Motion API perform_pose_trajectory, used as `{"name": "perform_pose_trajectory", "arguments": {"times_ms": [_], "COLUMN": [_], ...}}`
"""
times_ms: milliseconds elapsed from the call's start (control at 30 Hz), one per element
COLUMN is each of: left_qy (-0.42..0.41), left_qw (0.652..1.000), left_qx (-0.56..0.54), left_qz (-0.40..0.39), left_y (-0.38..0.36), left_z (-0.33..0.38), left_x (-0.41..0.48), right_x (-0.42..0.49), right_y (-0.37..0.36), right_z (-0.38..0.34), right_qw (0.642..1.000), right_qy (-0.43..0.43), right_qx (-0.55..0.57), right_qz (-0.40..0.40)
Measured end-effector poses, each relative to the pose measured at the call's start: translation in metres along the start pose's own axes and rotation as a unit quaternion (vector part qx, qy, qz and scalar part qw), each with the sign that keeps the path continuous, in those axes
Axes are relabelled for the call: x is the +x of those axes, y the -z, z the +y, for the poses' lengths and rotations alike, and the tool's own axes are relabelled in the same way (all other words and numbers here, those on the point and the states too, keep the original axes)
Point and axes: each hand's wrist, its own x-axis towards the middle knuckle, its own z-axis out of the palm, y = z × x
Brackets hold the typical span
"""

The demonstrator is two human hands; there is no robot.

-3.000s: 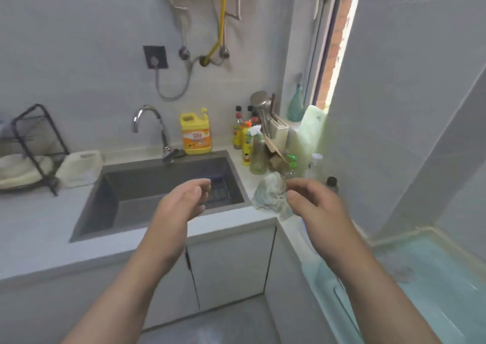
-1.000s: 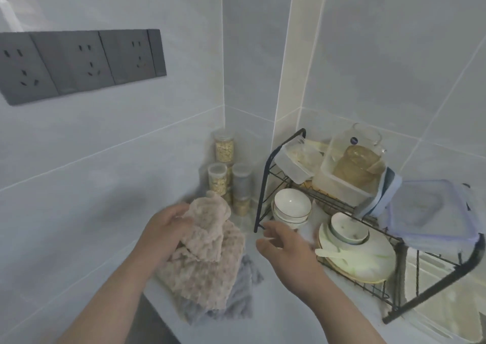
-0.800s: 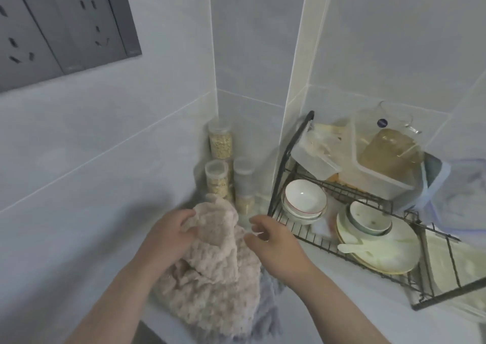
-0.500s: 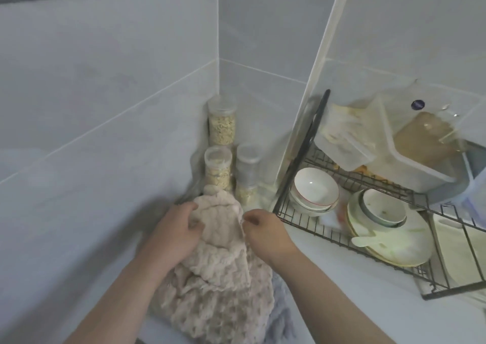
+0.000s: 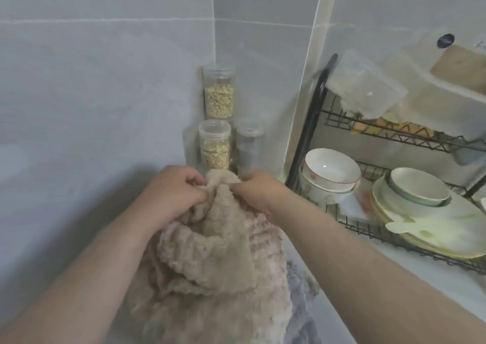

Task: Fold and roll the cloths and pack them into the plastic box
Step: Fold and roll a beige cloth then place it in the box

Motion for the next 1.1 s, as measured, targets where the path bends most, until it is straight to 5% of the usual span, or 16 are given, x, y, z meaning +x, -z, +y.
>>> {"name": "perform_pose_trajectory", "arguments": {"times_ms": [267, 433, 700, 900, 1100], "left_qy": [-0.173, -0.230, -0.274, -0.318, -0.302], "left_qw": [0.974, 0.953, 0.912, 0.884, 0.853], "left_qx": [-0.099, -0.186, -0.294, -0.264, -0.283], "left_qz": [0.110, 0.073, -0.077, -0.217, -0.317], "left_y": [0.005, 0.020, 0.030, 0.032, 0.005], "left_z": [0.013, 0.033, 0.084, 0.128, 0.168], "left_x": [-0.020, -0.049, -0.111, -0.156, -0.193], "right_x": [-0.046, -0.098, -0.214, -0.308, -0.372], "right_y": [0.025, 0.045, 0.097, 0.153, 0.194], "right_z": [0.020, 0.019, 0.016, 0.032, 0.050], "right_qw": [0.975, 0.943, 0.965, 0.975, 0.966], "right_qy": [0.207, 0.267, 0.246, 0.213, 0.168], "right_qx": [0.046, 0.190, 0.091, 0.036, 0.192], "right_qz": [0.065, 0.047, 0.030, 0.041, 0.046]}}
